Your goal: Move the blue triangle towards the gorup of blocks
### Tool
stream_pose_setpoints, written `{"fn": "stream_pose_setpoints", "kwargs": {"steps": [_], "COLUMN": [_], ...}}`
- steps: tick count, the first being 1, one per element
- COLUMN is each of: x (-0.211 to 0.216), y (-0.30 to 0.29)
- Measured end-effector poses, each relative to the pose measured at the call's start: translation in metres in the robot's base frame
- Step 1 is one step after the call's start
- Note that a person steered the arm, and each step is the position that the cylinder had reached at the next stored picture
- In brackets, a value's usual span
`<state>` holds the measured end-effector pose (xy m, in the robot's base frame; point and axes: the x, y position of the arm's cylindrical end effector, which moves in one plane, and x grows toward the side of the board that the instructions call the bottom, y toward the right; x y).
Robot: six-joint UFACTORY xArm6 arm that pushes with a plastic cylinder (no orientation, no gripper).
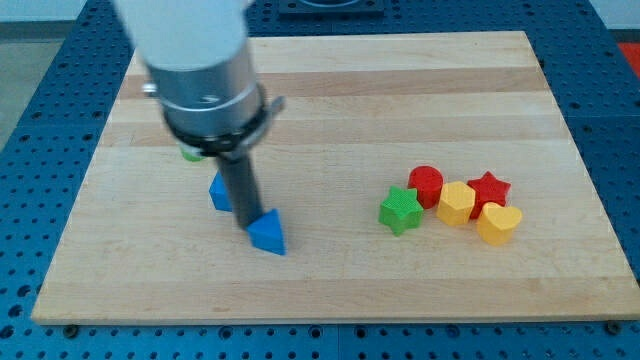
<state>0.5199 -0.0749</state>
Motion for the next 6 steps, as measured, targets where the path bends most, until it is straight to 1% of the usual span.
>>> {"fn": "stream_pose_setpoints", "kwargs": {"steps": [1, 2, 3, 4, 5, 6], "x": [0.013, 0.027, 0.04, 0.045, 0.055, 0.056], "y": [0.017, -0.024, 0.011, 0.103, 0.143, 0.137]}}
